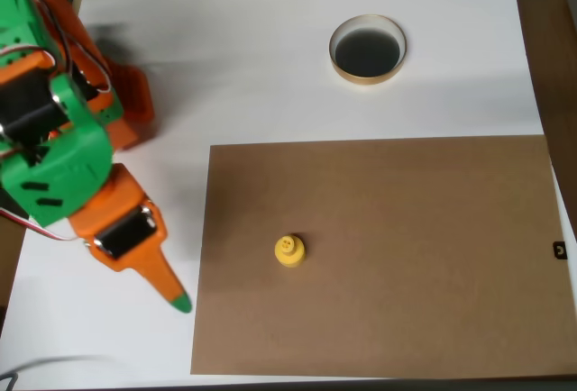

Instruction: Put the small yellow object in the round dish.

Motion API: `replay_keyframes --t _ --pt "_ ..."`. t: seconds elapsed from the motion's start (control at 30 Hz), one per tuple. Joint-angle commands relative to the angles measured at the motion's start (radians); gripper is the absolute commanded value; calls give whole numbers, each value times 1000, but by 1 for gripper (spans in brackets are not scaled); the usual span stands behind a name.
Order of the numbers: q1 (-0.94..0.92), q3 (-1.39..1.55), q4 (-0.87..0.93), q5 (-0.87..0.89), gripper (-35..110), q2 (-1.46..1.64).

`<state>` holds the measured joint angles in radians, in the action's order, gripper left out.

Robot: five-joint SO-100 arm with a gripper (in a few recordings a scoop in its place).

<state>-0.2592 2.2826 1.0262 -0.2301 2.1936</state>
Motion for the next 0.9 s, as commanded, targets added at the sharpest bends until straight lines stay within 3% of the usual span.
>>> replay_keyframes --t 0.0,0.37,0.87 --pt "34 -121 26 -2 22 -57" --pt "144 -365 124 25 21 -359" --pt "348 -462 190 41 25 -479"
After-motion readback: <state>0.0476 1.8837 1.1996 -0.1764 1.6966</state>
